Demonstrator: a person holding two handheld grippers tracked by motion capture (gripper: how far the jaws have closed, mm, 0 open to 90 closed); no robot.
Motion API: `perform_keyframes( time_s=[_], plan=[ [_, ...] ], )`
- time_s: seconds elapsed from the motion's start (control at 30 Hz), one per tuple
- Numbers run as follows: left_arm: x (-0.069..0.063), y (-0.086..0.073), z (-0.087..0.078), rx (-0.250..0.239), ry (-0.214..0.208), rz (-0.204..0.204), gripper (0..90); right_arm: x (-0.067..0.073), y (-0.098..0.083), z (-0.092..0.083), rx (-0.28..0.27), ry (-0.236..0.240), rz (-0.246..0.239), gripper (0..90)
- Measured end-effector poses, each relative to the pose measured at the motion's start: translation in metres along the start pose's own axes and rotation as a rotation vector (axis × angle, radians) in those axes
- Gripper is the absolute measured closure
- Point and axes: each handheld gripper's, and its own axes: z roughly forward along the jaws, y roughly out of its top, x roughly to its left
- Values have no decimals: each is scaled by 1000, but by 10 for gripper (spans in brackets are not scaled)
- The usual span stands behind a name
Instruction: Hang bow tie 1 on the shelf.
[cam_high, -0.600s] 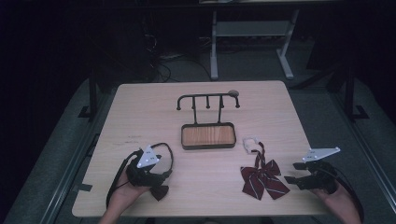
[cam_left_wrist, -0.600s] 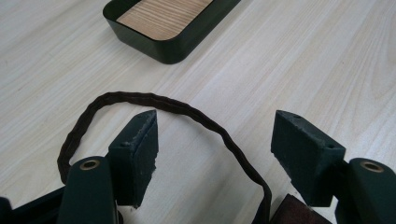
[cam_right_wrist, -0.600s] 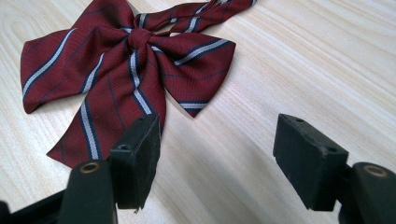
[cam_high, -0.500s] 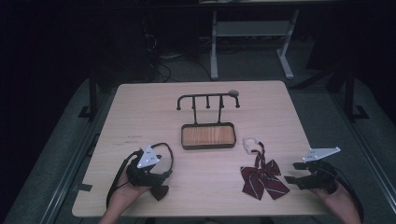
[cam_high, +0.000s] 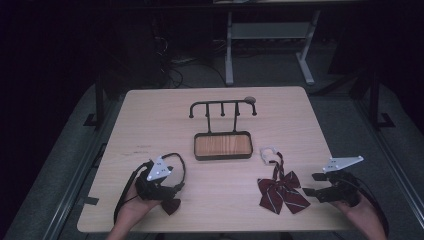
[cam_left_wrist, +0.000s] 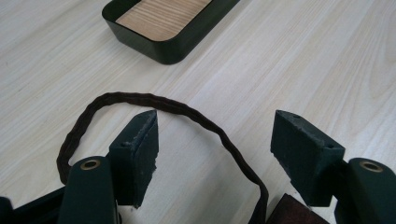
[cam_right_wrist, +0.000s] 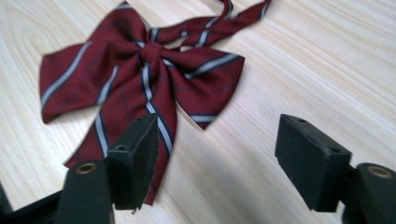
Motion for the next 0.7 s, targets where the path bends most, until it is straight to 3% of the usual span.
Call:
perform_keyframes(
  time_s=[0.3,0.43,0.7],
  plan=[
    [2,0,-4,-11,12,-8,328,7,18,1,23,7,-28,285],
    [2,0,-8,-35,31,-9,328,9,30,-1,19,28,-27,267],
    [3,1,-8,-31,34,-9,330,11,46,-1,33,59,-37,250]
  ],
)
